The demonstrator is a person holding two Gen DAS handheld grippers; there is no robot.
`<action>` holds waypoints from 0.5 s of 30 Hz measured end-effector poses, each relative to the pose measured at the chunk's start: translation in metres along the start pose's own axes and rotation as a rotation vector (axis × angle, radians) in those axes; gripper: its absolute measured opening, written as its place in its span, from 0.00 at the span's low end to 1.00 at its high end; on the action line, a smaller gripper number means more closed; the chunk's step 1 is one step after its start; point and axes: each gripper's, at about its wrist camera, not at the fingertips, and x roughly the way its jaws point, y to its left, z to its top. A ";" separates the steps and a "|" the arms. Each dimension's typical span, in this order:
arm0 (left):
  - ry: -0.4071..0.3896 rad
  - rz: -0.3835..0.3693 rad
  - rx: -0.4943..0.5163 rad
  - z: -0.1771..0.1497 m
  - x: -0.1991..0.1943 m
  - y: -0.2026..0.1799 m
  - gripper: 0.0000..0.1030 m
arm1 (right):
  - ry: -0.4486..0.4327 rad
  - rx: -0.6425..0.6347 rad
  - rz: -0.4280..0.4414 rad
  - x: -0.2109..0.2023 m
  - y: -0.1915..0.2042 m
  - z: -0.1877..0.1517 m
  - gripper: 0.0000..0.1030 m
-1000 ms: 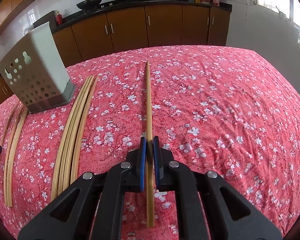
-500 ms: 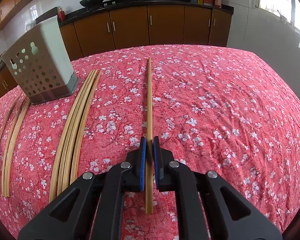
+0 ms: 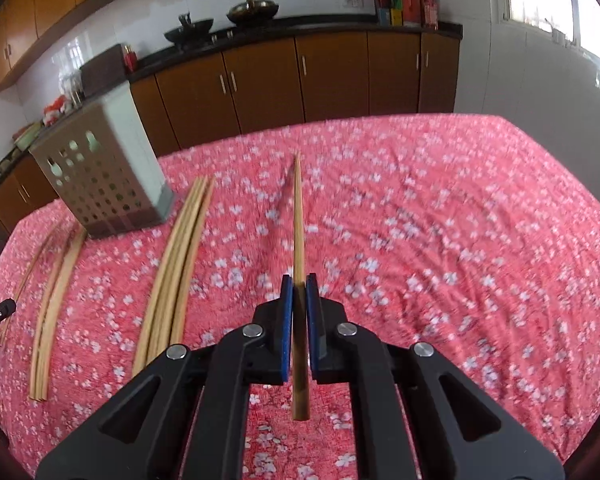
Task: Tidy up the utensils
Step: 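Lift the left tool's chopstick toward the holder while the right tool lifts its own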
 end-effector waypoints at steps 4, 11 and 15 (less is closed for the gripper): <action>-0.090 -0.006 -0.003 0.012 -0.031 0.001 0.08 | -0.070 0.013 -0.003 -0.017 -0.006 0.011 0.07; -0.252 0.002 -0.018 0.037 -0.079 0.003 0.08 | -0.172 0.018 -0.019 -0.039 -0.011 0.024 0.07; -0.333 0.004 -0.021 0.056 -0.103 0.003 0.08 | -0.242 0.006 -0.019 -0.052 -0.008 0.038 0.07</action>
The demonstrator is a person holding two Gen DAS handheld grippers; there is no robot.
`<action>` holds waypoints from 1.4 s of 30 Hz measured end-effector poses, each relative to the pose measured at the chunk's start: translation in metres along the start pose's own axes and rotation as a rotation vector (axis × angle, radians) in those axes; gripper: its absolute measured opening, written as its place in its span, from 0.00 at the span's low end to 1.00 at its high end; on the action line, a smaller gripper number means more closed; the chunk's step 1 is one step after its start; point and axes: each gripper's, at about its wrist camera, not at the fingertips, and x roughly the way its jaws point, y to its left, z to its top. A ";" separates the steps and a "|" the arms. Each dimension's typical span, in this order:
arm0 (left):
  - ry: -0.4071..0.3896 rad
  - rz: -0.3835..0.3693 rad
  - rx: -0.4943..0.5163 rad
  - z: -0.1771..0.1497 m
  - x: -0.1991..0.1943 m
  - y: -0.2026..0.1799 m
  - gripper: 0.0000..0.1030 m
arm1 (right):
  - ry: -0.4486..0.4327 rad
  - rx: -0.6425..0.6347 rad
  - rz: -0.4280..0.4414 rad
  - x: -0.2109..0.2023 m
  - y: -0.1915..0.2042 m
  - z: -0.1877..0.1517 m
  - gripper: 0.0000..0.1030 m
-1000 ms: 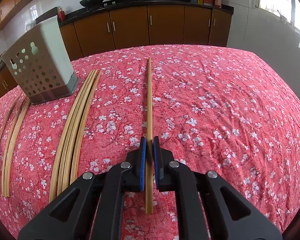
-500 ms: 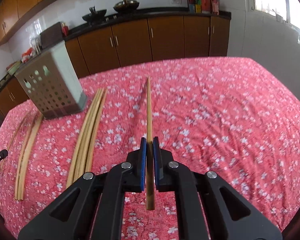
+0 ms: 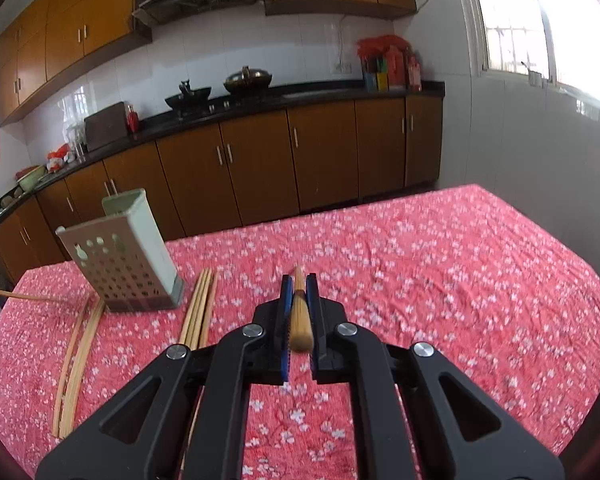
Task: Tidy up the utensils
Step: 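Lift the left tool's chopstick toward the holder while the right tool lifts its own, then lower both chopsticks upright into the perforated holder and open both tools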
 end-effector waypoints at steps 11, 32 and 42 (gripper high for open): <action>-0.067 0.002 0.000 0.048 -0.003 -0.001 0.07 | -0.090 0.025 0.043 -0.005 0.008 0.048 0.07; -0.286 -0.243 -0.050 0.129 -0.012 -0.097 0.07 | -0.314 0.005 0.305 -0.015 0.101 0.122 0.07; -0.143 -0.245 -0.031 0.098 0.039 -0.107 0.07 | -0.191 -0.009 0.288 0.012 0.107 0.103 0.08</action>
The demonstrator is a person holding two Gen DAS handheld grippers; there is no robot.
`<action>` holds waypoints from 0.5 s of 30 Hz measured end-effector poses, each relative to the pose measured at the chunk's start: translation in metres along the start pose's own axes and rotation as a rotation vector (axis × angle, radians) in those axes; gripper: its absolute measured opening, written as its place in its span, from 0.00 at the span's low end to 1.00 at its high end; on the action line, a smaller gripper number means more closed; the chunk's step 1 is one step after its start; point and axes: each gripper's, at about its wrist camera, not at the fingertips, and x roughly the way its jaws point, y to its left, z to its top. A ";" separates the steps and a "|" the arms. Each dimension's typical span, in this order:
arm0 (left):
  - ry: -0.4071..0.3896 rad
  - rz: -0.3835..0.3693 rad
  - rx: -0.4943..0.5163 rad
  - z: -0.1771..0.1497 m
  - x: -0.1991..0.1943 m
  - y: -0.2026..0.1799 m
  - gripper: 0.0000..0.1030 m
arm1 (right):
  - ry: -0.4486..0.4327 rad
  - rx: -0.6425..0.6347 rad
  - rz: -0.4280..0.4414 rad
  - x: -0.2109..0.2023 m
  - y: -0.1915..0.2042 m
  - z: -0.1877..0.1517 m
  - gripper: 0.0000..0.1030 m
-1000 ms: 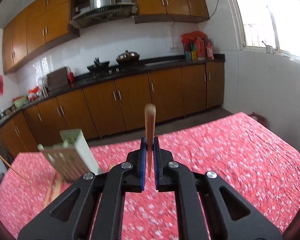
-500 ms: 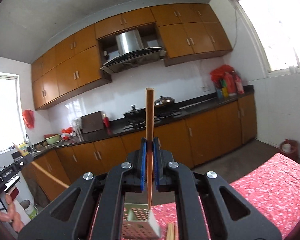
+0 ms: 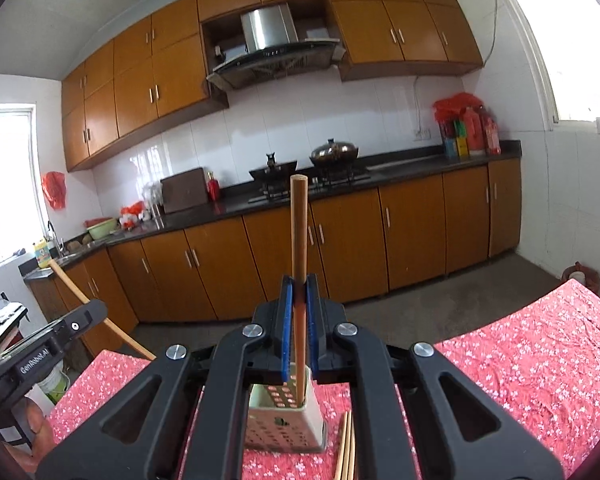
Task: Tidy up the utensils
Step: 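Lower both chopsticks upright into the perforated holder and open both tools, then close the left tool on another chopstick while the right tool grasps one too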
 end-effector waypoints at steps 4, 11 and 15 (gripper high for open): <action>0.012 0.006 -0.005 -0.002 -0.001 0.002 0.15 | 0.002 -0.007 -0.004 -0.002 0.002 0.002 0.21; -0.021 0.040 -0.013 0.004 -0.026 0.010 0.29 | -0.025 0.005 -0.016 -0.025 -0.004 0.007 0.30; -0.021 0.084 -0.014 0.001 -0.048 0.021 0.36 | 0.002 0.011 -0.075 -0.040 -0.019 -0.004 0.30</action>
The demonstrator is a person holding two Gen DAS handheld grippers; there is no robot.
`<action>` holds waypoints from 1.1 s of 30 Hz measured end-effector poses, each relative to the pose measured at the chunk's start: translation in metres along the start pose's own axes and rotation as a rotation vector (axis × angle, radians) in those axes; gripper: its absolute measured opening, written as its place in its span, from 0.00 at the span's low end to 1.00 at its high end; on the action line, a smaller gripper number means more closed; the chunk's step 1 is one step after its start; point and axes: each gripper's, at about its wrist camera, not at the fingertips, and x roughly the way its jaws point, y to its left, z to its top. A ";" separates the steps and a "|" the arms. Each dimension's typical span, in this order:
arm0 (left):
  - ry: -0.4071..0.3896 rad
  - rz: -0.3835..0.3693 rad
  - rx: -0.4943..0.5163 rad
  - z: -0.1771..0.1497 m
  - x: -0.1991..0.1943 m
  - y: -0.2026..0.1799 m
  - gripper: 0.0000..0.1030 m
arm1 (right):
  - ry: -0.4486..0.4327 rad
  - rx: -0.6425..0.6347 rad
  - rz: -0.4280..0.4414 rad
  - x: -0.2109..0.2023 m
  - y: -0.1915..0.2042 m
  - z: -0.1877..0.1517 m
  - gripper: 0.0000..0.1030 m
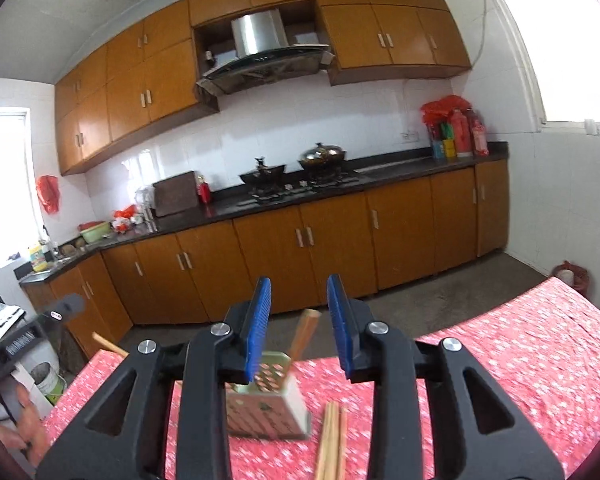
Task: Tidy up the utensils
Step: 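Close the left tool on another chopstick while the right tool grasps one too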
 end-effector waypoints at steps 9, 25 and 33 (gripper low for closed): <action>0.193 0.151 0.005 -0.077 -0.004 0.056 0.43 | 0.418 0.038 -0.036 0.033 -0.044 -0.114 0.25; 0.471 0.100 -0.054 -0.188 0.017 0.070 0.38 | 0.613 -0.059 -0.027 0.047 -0.024 -0.203 0.08; 0.534 0.011 -0.022 -0.205 0.027 0.047 0.20 | 0.585 -0.002 -0.125 0.048 -0.054 -0.199 0.08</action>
